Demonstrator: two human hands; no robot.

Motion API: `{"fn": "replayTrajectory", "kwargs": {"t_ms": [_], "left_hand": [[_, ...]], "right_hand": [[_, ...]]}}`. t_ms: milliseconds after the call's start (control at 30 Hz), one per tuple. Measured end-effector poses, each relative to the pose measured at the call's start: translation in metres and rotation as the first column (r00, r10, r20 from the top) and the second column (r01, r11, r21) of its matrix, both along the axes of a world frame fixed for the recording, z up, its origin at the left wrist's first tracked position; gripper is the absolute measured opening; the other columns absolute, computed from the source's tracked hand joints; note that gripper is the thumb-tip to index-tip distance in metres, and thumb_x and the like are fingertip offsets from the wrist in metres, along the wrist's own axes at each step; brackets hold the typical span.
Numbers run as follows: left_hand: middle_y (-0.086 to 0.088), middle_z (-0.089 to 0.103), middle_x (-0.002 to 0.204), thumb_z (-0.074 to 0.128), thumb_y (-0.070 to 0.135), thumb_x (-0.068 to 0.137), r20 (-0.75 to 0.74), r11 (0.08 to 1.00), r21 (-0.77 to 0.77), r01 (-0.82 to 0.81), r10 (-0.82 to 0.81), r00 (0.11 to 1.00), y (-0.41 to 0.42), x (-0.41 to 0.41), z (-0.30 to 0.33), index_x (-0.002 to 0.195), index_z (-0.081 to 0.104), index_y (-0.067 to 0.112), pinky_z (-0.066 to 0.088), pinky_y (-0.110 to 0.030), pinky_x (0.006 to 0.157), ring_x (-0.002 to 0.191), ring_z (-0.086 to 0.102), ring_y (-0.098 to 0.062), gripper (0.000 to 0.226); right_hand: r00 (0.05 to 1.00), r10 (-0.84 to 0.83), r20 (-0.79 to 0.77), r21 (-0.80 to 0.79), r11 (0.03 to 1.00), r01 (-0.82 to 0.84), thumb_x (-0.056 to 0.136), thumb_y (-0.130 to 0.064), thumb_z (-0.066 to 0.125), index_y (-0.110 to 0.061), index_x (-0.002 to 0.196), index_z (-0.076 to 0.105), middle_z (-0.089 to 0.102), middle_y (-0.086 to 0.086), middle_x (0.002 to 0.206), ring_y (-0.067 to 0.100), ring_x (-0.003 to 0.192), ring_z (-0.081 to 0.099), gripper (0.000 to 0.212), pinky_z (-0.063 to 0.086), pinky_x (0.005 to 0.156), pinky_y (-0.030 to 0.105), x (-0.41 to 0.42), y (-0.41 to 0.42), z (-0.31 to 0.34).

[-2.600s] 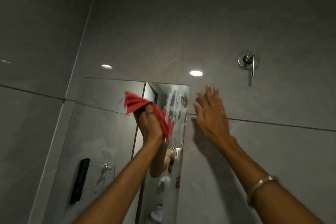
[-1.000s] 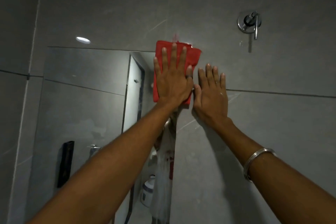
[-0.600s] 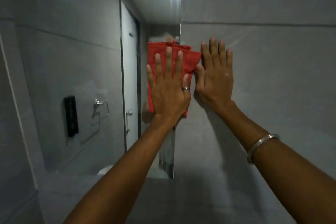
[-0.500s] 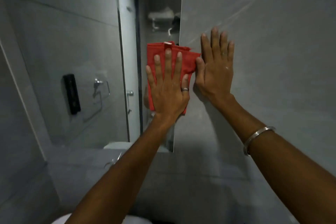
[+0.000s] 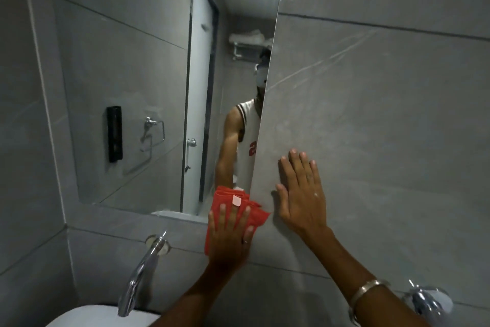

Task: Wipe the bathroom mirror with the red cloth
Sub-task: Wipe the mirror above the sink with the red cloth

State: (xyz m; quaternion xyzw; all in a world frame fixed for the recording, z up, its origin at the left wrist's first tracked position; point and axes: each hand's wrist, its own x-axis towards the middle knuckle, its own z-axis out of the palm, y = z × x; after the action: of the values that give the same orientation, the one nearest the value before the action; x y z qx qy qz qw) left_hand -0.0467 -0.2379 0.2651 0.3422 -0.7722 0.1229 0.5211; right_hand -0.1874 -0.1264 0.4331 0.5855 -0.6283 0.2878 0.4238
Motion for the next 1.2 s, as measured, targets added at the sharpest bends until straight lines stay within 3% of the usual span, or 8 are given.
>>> {"fn": "replayTrajectory", "kwargs": {"t_ms": [100,233,433,567,867,1067,1200], "left_hand": [[-0.002,0.002,0.174,0.028,0.051,0.106,-0.02,1.0,-0.009,-0.012,0.012,1.0,-0.009,-0.006,0.054,0.163,0.013,0.03,0.018,-0.064,0.123,0.161,0.005,-0.029,0.062],[-0.007,0.004,0.174,0.021,0.057,0.106,-0.132,0.996,-0.069,-0.056,0.047,0.99,-0.028,-0.013,0.193,0.164,0.014,0.024,-0.004,-0.056,0.129,0.161,0.003,-0.032,0.067],[-0.005,-0.011,0.174,0.025,0.053,0.108,-0.148,0.96,-0.279,-0.025,-0.018,0.989,-0.031,-0.012,0.394,0.164,-0.001,0.022,-0.002,-0.059,0.129,0.16,-0.011,-0.028,0.07],[-0.01,-0.005,0.174,0.029,0.051,0.108,-0.116,0.947,-0.314,-0.059,0.024,0.993,-0.033,-0.005,0.505,0.164,0.005,0.018,0.0,-0.061,0.127,0.16,-0.01,-0.031,0.07],[-0.012,0.007,0.173,0.034,0.061,0.101,0.121,0.845,-0.526,-0.097,0.187,0.975,-0.075,0.053,0.519,0.163,0.014,0.014,0.008,-0.059,0.127,0.16,0.0,-0.034,0.08],[-0.01,0.001,0.174,0.033,0.061,0.101,0.077,0.851,-0.499,-0.164,0.232,0.97,-0.136,0.138,0.514,0.164,0.006,0.017,0.009,-0.06,0.128,0.161,-0.004,-0.031,0.081],[-0.003,-0.001,0.175,0.028,0.055,0.101,0.011,0.904,-0.4,-0.148,0.166,0.986,-0.176,0.206,0.512,0.164,0.006,0.027,0.002,-0.059,0.129,0.161,-0.008,-0.025,0.072]], "right_hand": [[0.993,0.077,-0.087,-0.096,0.992,-0.085,0.101,-0.037,0.04,-0.012,0.156,0.034,0.028,0.015,0.166,0.033,0.157,0.02,0.061,0.007,0.131,0.045,-0.007,-0.002,0.048],[0.984,0.155,-0.084,-0.217,0.961,-0.17,0.103,-0.036,0.036,-0.012,0.156,0.035,0.026,0.012,0.167,0.03,0.159,0.015,0.058,0.008,0.131,0.045,-0.007,-0.017,0.132],[0.972,0.236,-0.005,-0.342,0.913,-0.224,0.104,-0.038,0.033,-0.011,0.157,0.037,0.027,0.01,0.168,0.027,0.159,0.013,0.059,0.015,0.129,0.05,0.002,-0.037,0.239],[0.951,0.308,0.006,-0.403,0.872,-0.279,0.104,-0.041,0.03,-0.013,0.157,0.036,0.025,0.009,0.169,0.027,0.16,0.011,0.06,0.011,0.13,0.048,0.016,-0.048,0.288],[0.924,0.339,-0.175,-0.373,0.846,-0.381,0.105,-0.042,0.029,-0.012,0.158,0.034,0.022,0.012,0.169,0.029,0.159,0.011,0.061,0.012,0.129,0.054,0.082,-0.099,0.317],[0.957,0.205,-0.205,-0.317,0.911,-0.263,0.105,-0.052,0.015,-0.02,0.163,0.021,0.008,0.008,0.173,0.027,0.161,-0.001,0.066,0.005,0.13,0.054,0.159,-0.148,0.331],[0.957,0.229,-0.179,-0.279,0.921,-0.273,0.104,-0.058,0.007,-0.028,0.164,0.01,0.0,0.003,0.173,0.026,0.161,-0.005,0.067,0.011,0.128,0.058,0.201,-0.176,0.336]]}}
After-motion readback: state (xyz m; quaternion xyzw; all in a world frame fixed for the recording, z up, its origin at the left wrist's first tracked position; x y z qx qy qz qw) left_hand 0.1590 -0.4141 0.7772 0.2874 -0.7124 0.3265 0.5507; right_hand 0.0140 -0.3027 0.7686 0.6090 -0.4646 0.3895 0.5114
